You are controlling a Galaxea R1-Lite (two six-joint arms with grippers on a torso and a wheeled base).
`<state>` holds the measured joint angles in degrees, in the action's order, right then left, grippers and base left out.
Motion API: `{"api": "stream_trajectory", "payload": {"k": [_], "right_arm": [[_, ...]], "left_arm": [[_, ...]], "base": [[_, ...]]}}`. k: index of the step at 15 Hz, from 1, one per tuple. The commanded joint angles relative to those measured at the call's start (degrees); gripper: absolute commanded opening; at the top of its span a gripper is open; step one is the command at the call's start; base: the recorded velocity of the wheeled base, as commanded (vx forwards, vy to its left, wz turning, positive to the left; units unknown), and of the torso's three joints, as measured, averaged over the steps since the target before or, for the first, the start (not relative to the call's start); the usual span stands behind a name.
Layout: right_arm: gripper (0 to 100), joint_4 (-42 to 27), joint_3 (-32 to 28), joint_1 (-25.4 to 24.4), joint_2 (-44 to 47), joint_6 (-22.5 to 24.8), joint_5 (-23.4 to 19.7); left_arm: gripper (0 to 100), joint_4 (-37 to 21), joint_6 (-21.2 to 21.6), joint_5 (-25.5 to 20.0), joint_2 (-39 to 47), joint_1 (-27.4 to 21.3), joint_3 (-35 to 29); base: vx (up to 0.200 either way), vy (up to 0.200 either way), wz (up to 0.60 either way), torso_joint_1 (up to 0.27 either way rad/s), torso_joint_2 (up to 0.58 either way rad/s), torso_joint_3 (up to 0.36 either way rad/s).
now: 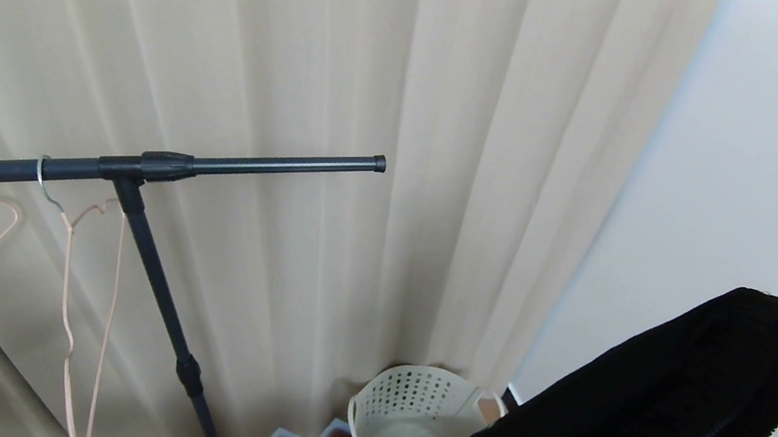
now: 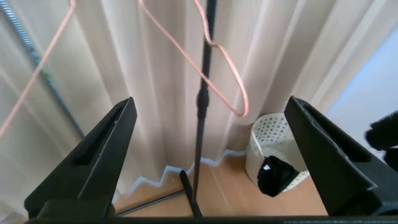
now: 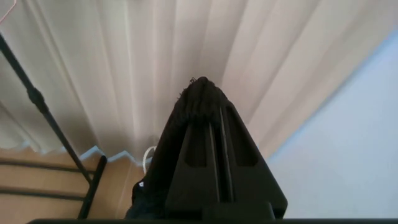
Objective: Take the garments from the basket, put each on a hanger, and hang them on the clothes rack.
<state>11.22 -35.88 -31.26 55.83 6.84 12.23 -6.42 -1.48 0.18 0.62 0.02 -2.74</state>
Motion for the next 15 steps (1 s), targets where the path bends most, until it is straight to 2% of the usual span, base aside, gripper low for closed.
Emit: {"api": "stream_trajectory", "payload": {"k": [1,5,7,14,15], "right_arm": [[0,0.0,0.0,0.0,0.0,0.0,0.0],[0,0.0,0.1,0.0,0.1,-0.1,-0.1],[0,0.0,0.1,0.0,0.1,-0.1,-0.2],[0,0.4,0.1,0.0,0.0,-0.1,-0.2],[0,0.4,0.1,0.0,0.0,-0.1,-0.2]], "left_arm": [[100,0.0,0.0,0.1,0.1,0.1,0.0],[100,0.0,0.0,0.0,0.1,0.1,0.0],[100,0.0,0.0,0.0,0.1,0.1,0.0],[100,0.0,0.1,0.0,0.1,0.1,0.0],[100,0.0,0.1,0.0,0.1,0.1,0.0]], "base": [[0.0,0.0,0.6,0.002,-0.01,0.002],[0.0,0.0,0.6,0.01,0.0,0.0],[0.0,0.0,0.0,0.0,0.0,0.0],[-0.2,0.0,0.0,0.003,0.0,0.003],[0.0,0.2,0.0,-0.002,0.0,-0.002]]}}
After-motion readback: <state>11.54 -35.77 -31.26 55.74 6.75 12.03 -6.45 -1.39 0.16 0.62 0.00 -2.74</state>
